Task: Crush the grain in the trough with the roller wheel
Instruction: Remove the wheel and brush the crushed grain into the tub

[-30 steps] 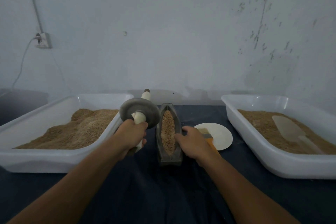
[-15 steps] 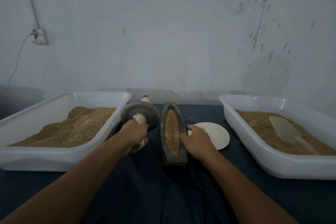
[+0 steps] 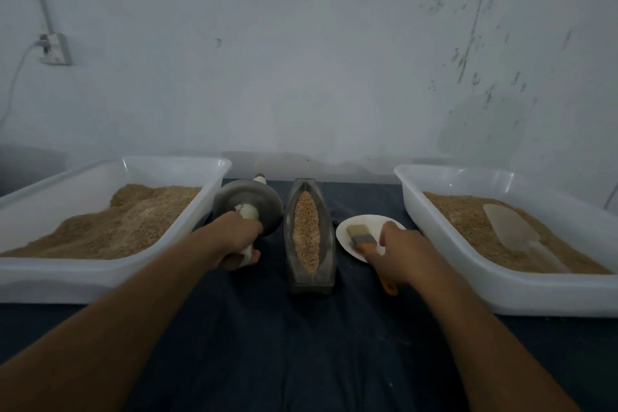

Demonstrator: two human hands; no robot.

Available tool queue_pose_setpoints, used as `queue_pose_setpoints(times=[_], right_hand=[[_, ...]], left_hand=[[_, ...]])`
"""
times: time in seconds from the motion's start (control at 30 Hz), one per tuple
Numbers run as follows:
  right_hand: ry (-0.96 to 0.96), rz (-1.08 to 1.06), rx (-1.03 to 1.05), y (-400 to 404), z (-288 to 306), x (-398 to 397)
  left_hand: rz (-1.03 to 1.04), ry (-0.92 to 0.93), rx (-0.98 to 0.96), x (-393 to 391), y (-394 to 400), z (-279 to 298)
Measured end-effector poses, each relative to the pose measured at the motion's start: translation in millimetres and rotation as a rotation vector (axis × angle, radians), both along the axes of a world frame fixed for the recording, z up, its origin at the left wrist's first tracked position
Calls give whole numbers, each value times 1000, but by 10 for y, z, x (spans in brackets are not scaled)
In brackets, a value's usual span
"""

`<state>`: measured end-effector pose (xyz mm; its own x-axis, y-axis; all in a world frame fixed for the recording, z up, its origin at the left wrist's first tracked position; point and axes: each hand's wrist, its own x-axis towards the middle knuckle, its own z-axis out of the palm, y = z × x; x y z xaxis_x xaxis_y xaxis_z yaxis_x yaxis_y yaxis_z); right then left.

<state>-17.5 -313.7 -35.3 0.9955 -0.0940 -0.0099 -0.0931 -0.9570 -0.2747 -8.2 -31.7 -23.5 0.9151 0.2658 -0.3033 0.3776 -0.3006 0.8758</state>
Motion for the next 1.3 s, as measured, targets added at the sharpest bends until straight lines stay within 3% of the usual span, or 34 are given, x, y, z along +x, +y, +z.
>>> queue_pose_setpoints(times=[0.23, 0.33, 0.43, 0.6, 0.97, 1.17, 1.3], right_hand=[[148, 112, -245, 78, 65, -89], [52, 61, -140, 71, 100, -61], [-109, 44, -27, -8, 235, -45], [-244, 191, -141, 47, 521, 116], [-536, 319, -169, 661, 634, 760], [-529, 359, -305, 730, 523, 848], [-442, 410, -342, 732, 515, 770]], left_hand=[[-141, -118, 480, -205, 90, -76], [-160, -193, 615, -238, 115, -152], [-148, -256, 664, -235, 158, -290], [-92, -389, 667, -262, 222, -474], [-55, -464, 907, -593, 224, -432], [-50, -746, 977, -779, 121, -266], [-312, -1026, 859, -866, -61, -216]])
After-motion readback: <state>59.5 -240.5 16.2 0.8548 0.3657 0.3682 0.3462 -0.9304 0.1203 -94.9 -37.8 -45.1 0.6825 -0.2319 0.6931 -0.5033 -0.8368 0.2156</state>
